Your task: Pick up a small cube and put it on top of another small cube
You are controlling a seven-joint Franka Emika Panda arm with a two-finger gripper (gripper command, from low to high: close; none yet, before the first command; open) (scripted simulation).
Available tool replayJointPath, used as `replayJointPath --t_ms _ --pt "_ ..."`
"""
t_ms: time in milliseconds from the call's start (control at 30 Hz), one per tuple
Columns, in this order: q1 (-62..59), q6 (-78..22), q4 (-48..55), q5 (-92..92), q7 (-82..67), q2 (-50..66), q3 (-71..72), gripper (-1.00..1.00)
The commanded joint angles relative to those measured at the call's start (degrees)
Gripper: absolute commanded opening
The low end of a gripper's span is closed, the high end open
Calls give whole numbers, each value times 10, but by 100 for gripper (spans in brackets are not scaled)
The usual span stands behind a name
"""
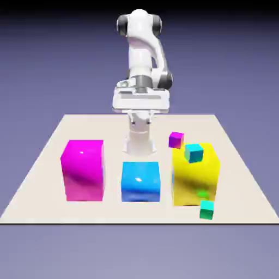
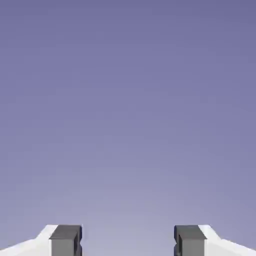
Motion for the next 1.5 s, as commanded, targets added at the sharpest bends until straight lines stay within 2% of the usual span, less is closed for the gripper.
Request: replayJointPath --t_ms 0,1133,1200,1333,1367,1467 --pt "3 -19 19 4 8 21 2 0" --pt "117 -665 670 124 293 727 87 0" --pt "118 -671 676 125 295 734 88 0" --pt "129 -588 627 131 286 767 90 0" --pt "129 -588 627 131 286 767 90 -100" --pt "122 -638 656 127 292 747 89 -100"
